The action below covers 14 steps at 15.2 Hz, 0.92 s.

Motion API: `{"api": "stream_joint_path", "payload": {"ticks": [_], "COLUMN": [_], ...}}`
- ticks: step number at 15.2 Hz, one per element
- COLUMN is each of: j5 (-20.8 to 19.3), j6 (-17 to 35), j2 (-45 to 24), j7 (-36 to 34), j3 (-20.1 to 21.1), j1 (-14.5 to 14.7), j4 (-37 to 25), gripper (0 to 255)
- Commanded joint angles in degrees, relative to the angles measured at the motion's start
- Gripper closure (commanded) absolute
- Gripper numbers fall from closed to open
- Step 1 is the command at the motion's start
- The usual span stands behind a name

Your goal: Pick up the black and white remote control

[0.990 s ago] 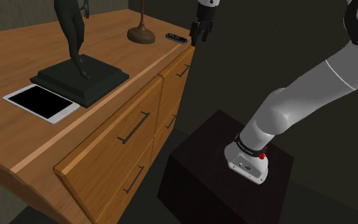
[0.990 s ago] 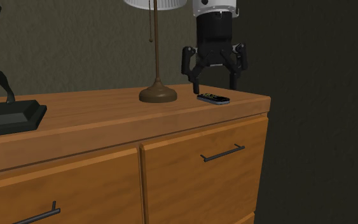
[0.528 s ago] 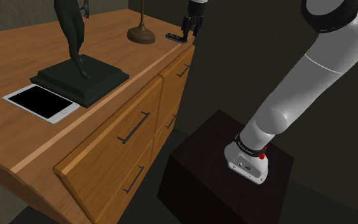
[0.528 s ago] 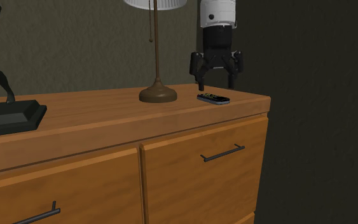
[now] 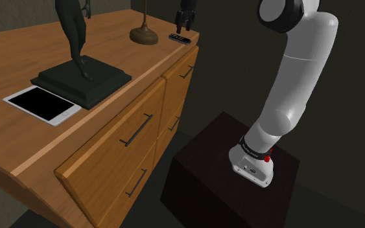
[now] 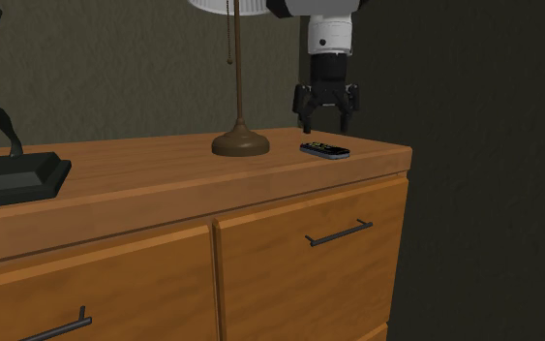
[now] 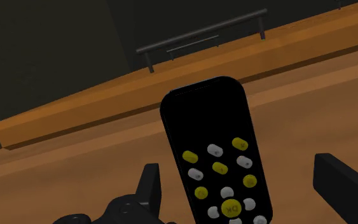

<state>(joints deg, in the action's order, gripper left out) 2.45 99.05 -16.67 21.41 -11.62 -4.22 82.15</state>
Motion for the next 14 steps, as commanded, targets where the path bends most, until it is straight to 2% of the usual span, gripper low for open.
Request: {"api": "stream_joint_path", "payload": {"ticks": [1,8,10,11,14], "j5": [0.91,0.89,0.89,0.91,0.93], "j6": [-1.00,4.95,4.95,4.88,4.89], "j2": [-3.41,-3.17,-3.17,-3.29,-3.40], "j7": [0.84,0.86,0.86,0.85,0.81], "j3": [0.11,0.22,0.22,0.23,0.25], "j1": [-0.60,-0.37,-0.37,-0.37,-0.35], "j4": [-4.39,1.81,1.81,1.62,1.52], "gripper": [0,0,0,255,255]}}
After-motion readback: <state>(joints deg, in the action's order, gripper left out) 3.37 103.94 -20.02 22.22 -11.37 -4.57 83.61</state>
